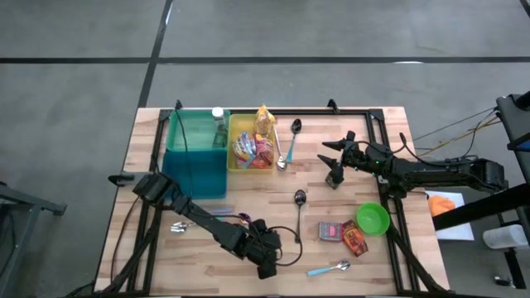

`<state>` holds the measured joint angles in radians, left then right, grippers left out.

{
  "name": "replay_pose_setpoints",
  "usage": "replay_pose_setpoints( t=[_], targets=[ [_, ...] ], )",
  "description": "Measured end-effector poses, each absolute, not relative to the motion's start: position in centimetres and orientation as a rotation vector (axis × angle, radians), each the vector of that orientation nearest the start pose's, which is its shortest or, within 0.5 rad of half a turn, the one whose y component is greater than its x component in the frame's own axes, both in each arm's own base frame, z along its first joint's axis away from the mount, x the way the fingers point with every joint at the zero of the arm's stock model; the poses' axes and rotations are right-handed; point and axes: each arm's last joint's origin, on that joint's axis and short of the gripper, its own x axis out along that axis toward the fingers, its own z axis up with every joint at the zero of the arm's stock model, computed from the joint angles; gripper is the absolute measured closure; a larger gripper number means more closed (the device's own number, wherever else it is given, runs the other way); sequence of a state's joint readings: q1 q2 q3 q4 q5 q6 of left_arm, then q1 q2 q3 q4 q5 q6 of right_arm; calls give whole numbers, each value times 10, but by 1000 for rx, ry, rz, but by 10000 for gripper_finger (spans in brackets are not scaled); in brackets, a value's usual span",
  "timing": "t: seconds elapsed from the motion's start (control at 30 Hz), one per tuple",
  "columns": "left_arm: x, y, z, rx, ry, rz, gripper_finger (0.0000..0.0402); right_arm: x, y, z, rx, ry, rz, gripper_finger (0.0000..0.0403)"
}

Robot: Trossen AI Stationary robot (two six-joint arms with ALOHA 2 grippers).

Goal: Pick & Place Food Item
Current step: Put the brown spice bottle into the green bin

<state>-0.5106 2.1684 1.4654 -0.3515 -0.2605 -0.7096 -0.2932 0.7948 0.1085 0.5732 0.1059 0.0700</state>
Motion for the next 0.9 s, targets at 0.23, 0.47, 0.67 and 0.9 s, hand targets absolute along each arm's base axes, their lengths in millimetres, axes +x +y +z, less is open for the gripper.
replay_pose_setpoints(
  t=[0.23,0.47,0.67,0.9],
  targets=[
    [390,-209,121,-258,1007,123,56,151,-49,172,80,100,-402,156],
    [390,-209,121,-259,1009,121,59,151,-49,172,80,99,-402,156],
    [390,-208,120,-256,1014,124,112,151,-49,172,80,99,-402,156],
    [389,-207,120,-255,1022,130,193,151,-49,172,80,99,-402,156]
  ],
)
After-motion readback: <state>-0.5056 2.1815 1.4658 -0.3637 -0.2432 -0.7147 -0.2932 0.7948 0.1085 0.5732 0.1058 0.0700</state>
